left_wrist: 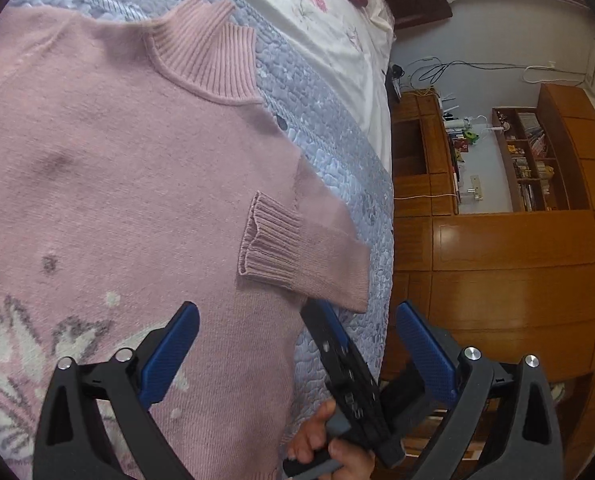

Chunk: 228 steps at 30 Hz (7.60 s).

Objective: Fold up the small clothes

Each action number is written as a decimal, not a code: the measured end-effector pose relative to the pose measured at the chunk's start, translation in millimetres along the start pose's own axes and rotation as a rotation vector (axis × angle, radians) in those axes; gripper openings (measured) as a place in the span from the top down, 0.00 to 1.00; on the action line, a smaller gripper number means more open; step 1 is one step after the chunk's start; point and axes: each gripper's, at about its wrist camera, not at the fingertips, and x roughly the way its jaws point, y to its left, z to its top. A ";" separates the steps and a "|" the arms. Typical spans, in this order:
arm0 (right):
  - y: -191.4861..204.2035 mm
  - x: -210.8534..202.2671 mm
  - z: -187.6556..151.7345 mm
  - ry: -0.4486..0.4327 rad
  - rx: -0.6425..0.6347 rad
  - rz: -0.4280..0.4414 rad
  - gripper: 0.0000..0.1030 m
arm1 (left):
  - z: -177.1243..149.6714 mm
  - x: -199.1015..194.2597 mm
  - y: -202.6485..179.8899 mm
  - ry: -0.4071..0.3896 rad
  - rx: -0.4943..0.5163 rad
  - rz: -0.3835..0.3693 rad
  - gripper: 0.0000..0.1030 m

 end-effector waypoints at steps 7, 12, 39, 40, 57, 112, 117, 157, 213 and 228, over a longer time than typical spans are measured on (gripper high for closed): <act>-77.5 -65.9 -104.7 0.044 0.275 0.095 0.37 | 32.4 97.2 16.1 0.120 -0.051 0.025 0.04; -81.6 -75.3 -123.5 -0.029 0.288 0.057 0.35 | 36.6 130.9 6.8 0.204 0.030 0.080 0.06; -70.5 -62.2 -123.7 0.014 0.263 -0.001 0.36 | 81.1 -42.8 -157.9 0.038 0.329 0.128 0.95; -70.7 -61.9 -124.1 0.014 0.264 -0.001 0.36 | 81.3 -50.7 -158.1 0.029 0.332 0.136 0.95; -70.6 -60.0 -124.0 0.022 0.244 -0.023 0.36 | 117.2 -169.5 -12.7 -0.079 0.121 0.272 0.95; -44.9 -43.0 -121.0 0.095 0.080 -0.170 0.23 | 40.1 -503.8 375.3 -0.881 -0.571 0.298 0.19; -39.1 -39.1 -121.9 0.106 0.049 -0.199 0.21 | 57.9 -500.0 381.2 -0.889 -0.538 0.318 0.57; 95.4 49.4 39.7 0.354 0.265 0.359 0.12 | 5.5 -138.7 114.9 -0.499 0.216 0.019 0.26; -54.1 75.8 140.7 0.329 0.271 0.037 0.84 | 39.2 -194.2 177.5 -0.638 0.035 -0.220 0.23; -56.7 86.2 121.2 0.368 0.257 0.138 0.77 | 48.8 -118.0 160.0 -0.462 0.072 0.112 0.23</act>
